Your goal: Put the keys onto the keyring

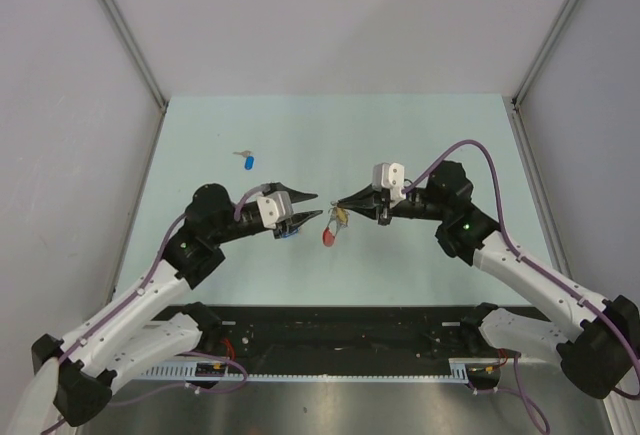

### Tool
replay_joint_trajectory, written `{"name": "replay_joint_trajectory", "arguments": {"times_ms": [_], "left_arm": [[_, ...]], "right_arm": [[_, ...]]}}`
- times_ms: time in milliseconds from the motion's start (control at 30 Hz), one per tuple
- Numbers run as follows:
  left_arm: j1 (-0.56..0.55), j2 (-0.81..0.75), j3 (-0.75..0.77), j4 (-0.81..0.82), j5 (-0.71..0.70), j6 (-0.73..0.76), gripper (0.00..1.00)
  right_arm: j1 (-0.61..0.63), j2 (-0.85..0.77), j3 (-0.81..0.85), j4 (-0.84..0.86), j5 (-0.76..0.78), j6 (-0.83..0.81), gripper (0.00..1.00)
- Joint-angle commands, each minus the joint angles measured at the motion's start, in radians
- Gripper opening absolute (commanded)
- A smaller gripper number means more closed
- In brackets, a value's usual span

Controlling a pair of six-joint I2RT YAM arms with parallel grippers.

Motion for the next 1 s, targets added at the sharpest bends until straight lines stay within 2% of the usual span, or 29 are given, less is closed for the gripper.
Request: {"name": "replay_joint_trajectory", "arguments": {"times_ms": [0,167,367,667,967], "left_arm": [[0.005,0.025,0.007,0.076,0.101,-0.07,0.41],[0.005,0.049,0.015,0.073,0.128,-0.079,0.4],[0.005,0.056,0.016,0.086,0.14,-0.093,0.34],[0.01,0.032,-0.005,0.136,0.064,-0.125,0.31],[0.01,0.065,0.01,0.113,0.096,-0.126,0.27]], "right_arm": [[-0.013,-0.023,-0.015,0.131,-0.078,0.059,0.0],[-0.019,-0.015,-0.021,0.16,-0.103,0.082,0.0],[-0.02,-0.006,-0.021,0.169,-0.118,0.088,0.0],[-0.02,0.02,-0.021,0.188,-0.126,0.098,0.0],[-0.016,0.022,-0.021,0.194,-0.127,0.101,0.0]]}}
